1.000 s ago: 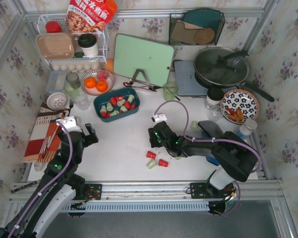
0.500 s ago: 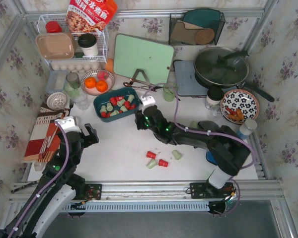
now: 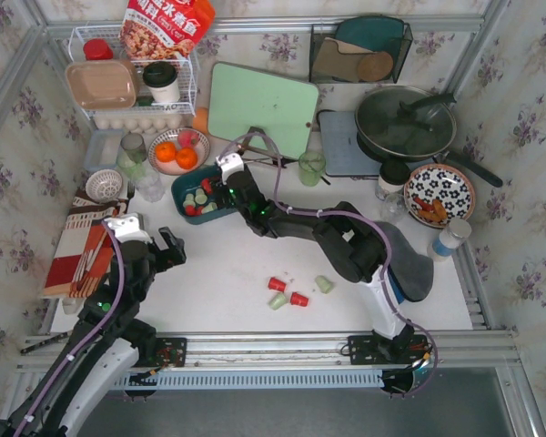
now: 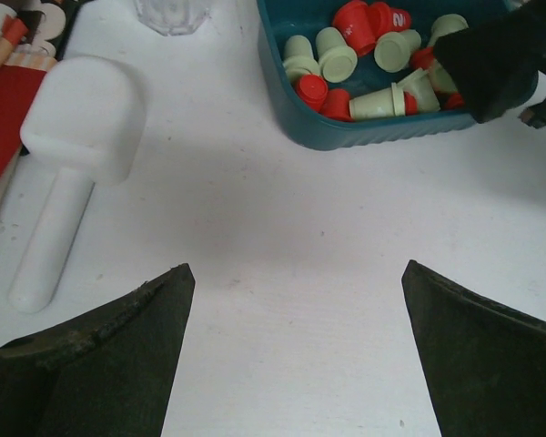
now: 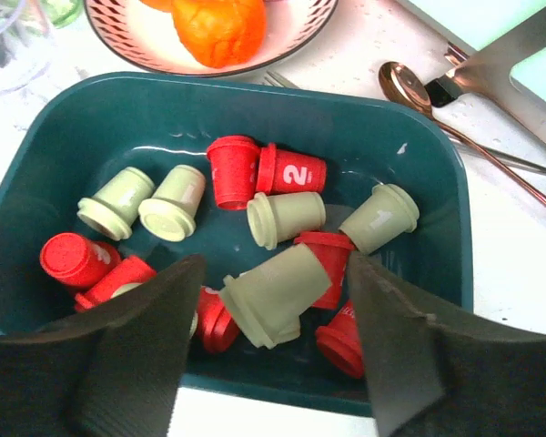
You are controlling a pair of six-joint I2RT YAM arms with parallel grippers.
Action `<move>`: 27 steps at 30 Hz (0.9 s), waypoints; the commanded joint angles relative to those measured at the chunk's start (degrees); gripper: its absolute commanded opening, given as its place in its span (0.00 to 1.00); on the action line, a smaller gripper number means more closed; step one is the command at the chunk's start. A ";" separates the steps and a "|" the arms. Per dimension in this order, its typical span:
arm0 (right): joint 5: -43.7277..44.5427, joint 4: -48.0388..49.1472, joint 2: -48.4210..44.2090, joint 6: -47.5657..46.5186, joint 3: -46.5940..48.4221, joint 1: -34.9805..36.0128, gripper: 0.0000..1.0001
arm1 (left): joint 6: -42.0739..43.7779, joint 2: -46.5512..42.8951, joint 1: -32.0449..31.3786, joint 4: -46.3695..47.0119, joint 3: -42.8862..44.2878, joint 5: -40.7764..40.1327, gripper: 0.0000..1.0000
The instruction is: Mix the coffee capsules in the storage basket
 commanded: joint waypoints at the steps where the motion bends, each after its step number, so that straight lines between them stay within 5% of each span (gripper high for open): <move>1: 1.59 -0.60 1.23 0.22 2.08 -0.29 0.80 | -2.50 0.58 -0.01 0.70 0.42 2.59 0.99; 6: 2.40 -2.26 -1.85 0.52 0.19 -0.42 1.00 | -3.24 2.24 -0.01 1.15 0.69 5.30 0.99; 18: 14.11 -1.37 -28.07 -1.68 -22.59 -0.50 1.00 | -2.12 6.14 -2.03 5.30 -1.31 16.58 0.95; 27: 16.44 -0.61 -46.58 -1.11 -42.06 -0.76 1.00 | -0.52 12.45 -14.02 8.44 -1.25 13.12 0.94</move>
